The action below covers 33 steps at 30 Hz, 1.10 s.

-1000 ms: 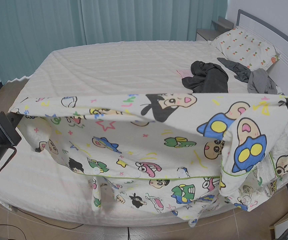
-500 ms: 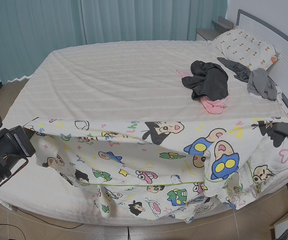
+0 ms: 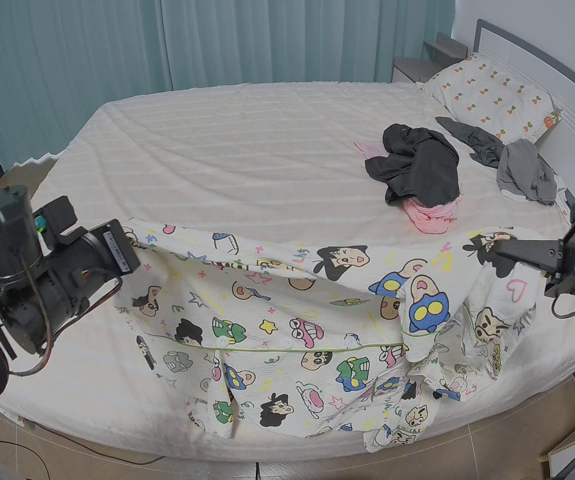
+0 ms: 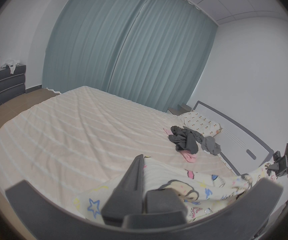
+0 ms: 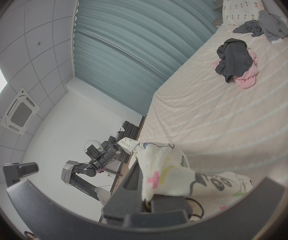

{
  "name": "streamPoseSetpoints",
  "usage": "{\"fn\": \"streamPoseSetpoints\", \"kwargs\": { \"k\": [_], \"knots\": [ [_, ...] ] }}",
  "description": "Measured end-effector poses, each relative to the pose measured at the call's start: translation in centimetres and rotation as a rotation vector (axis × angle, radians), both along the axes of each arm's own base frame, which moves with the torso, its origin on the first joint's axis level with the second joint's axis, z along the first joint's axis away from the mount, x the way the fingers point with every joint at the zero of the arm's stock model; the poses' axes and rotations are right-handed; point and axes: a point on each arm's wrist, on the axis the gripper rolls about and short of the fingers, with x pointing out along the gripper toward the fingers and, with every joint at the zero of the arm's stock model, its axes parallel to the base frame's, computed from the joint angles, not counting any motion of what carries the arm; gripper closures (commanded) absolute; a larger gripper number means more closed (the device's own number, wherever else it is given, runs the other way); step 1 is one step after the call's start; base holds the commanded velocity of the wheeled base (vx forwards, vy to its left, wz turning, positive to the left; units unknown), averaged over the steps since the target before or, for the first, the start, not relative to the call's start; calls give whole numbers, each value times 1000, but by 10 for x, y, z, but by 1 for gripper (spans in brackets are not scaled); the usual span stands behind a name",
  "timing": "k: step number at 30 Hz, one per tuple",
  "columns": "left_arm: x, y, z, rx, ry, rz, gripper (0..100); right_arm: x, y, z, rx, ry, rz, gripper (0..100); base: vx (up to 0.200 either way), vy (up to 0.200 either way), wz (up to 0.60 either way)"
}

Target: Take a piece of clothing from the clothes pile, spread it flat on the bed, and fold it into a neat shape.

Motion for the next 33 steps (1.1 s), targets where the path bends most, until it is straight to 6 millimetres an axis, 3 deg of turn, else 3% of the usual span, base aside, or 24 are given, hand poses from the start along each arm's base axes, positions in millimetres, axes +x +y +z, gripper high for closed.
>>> {"fn": "streamPoseSetpoints", "kwargs": {
  "k": [6, 18, 28, 29, 33],
  "knots": [
    [45, -15, -11, 6, 25, 16, 100, 40, 4, -16, -9, -5, -64, 100, 200, 0, 0],
    [132, -39, -49, 29, 77, 49, 100, 129, 5, -60, -25, 39, -177, 100, 0, 0, 0],
    [186, -46, -89, 40, 113, 89, 100, 193, -3, -92, -16, 82, -267, 100, 0, 0, 0],
    [190, -47, -93, 41, 117, 92, 0, 199, -4, -95, -10, 89, -276, 0, 0, 0, 0],
    [206, -50, -103, 23, 116, 103, 0, 222, -5, -109, 21, 127, -307, 0, 0, 0, 0]
  ]
}}
